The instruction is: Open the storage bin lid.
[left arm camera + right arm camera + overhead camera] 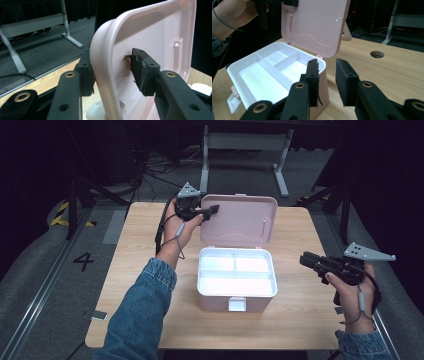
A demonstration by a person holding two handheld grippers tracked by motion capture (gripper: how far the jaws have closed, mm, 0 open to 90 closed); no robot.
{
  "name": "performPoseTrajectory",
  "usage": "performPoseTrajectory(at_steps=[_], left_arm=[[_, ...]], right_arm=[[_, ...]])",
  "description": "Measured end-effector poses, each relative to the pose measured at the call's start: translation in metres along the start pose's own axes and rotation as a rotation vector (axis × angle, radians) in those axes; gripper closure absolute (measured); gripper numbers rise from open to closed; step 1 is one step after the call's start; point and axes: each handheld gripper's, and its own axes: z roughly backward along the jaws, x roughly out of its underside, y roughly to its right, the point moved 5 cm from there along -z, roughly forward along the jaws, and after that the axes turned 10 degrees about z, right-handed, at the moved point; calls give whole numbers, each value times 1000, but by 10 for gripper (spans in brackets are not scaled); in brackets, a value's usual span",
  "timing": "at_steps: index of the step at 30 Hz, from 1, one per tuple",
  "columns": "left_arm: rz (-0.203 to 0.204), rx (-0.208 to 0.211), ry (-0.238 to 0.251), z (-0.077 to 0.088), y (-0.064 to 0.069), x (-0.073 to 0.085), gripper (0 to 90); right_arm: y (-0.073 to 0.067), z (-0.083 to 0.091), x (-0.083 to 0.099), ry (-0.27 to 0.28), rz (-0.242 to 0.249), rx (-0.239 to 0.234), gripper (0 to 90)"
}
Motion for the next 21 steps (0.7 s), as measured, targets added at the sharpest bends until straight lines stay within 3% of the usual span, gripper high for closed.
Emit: performPoseTrajectory(at_steps=[6, 10, 12, 17, 21], left_arm=[[0, -35, -28, -8, -6, 1, 530], [8, -41, -35, -12, -10, 2, 520], [43, -36, -39, -17, -14, 5, 517], [65, -39, -58, -24, -20, 8, 508], [64, -46, -75, -28, -23, 12, 488]], right_arm=[[8, 2, 2, -1, 12, 73, 607], [10, 2, 4, -4, 5, 76, 600], [11, 1, 5, -5, 7, 79, 596], [13, -1, 8, -13, -6, 77, 595], [14, -1, 9, -14, -7, 76, 590]])
